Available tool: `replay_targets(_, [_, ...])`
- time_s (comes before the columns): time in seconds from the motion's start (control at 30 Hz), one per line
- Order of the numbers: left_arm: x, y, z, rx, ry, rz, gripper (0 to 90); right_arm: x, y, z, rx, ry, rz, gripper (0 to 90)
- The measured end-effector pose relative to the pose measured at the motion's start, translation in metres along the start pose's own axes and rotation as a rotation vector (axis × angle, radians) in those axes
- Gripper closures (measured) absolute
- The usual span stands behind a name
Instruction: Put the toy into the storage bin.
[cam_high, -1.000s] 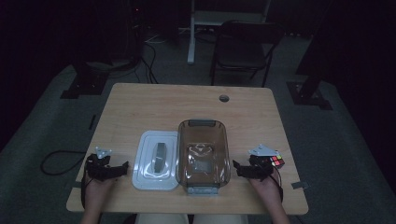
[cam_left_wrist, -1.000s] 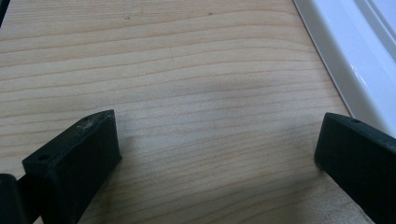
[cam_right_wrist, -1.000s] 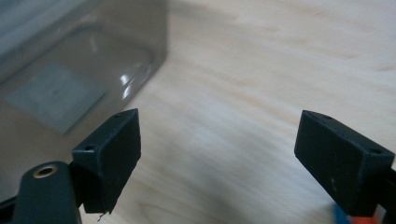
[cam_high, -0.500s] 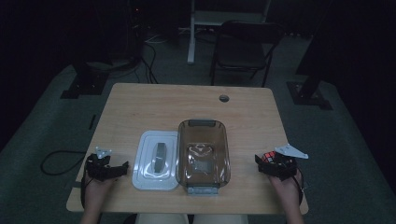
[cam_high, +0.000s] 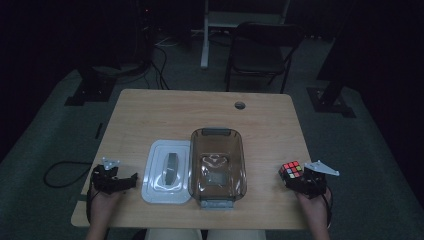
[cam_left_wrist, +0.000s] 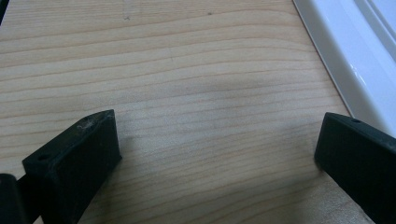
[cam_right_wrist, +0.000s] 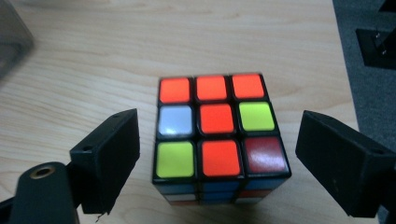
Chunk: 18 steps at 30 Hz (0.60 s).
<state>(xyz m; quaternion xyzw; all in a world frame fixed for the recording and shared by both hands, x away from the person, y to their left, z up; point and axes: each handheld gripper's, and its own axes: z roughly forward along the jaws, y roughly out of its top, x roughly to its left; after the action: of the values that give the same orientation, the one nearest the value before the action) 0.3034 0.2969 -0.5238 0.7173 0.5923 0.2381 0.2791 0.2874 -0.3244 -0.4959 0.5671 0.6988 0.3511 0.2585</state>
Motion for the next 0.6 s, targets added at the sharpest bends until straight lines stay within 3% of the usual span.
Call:
replay_targets(0.3, [0.000, 0.000, 0.000, 0.000, -0.003, 0.004, 0.7, 0.000, -0.012, 0.014, 0.058, 0.012, -0.008, 16.7])
replay_targets(0.4, [0.000, 0.000, 0.000, 0.000, -0.003, 0.004, 0.7, -0.001, -0.014, 0.015, 0.065, 0.013, -0.001, 21.5])
replay_targets(0.6, [0.000, 0.000, 0.000, 0.000, -0.003, 0.004, 0.7, -0.003, -0.016, 0.015, 0.068, 0.024, 0.014, 22.0])
